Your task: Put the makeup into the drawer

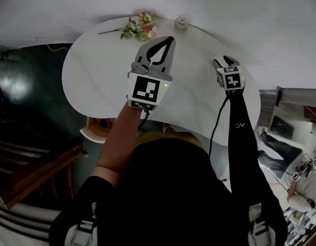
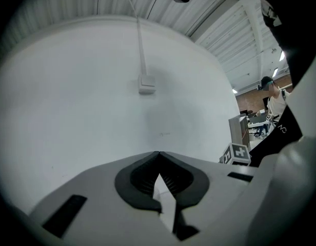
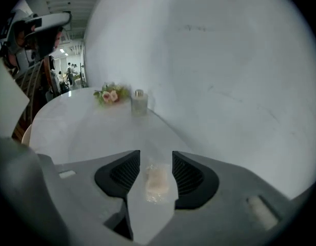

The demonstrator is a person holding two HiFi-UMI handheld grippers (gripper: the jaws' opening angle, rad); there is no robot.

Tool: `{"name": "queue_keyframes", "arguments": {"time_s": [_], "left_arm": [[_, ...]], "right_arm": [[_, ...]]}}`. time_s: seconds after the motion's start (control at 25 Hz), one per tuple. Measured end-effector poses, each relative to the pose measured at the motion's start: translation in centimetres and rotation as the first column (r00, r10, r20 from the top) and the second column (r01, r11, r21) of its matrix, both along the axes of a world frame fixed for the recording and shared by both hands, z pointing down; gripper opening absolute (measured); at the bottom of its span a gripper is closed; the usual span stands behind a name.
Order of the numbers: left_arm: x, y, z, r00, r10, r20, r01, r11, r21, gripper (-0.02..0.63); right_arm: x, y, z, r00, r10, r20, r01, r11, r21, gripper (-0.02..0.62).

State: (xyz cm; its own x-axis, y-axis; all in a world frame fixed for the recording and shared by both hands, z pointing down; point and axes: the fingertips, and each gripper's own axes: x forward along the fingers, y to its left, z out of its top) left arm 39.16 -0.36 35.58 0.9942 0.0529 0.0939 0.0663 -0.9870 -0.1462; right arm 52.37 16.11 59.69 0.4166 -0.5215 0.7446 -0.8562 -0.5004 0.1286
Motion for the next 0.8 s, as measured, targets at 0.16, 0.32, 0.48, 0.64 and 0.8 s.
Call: {"name": "queue_keyframes", "arguments": {"time_s": [0.16, 0.32, 0.48, 0.64, 0.8], "left_arm": [[-0.6, -1.7, 0.5, 0.998, -0.049, 0.030, 0.048, 0.998, 0.029, 0.006], [-1.5, -2.9, 0.8, 0.997, -0.074, 0.028, 0.074, 0.997, 0.019, 0.007], [-2.0, -3.9, 0.8, 0.995, -0.098, 0.025, 0.097, 0.995, 0.019, 0.006], [-2.2, -4.5, 0.0, 0.994, -0.113, 0.006, 0.113, 0.993, 0.024, 0.006], [-2.4, -4.9, -0.7, 0.991, -0.131, -0.014, 0.131, 0.991, 0.023, 0.006]], "right_arm": [[0.5, 2.4, 5.7, 0.989, 0.043, 0.140, -0.019, 0.985, -0.171, 0.193], [0.4, 3.5, 6.8, 0.979, 0.082, 0.185, -0.036, 0.971, -0.236, 0.121], [1.0, 0.5, 2.5, 0.995, 0.036, 0.095, -0.028, 0.996, -0.084, 0.117], [1.0, -3.3, -5.4, 0.998, 0.055, -0.007, -0.052, 0.980, 0.189, 0.117], [-1.8, -6.5, -13.2, 0.988, 0.050, -0.144, 0.012, 0.917, 0.400, 0.117]]}}
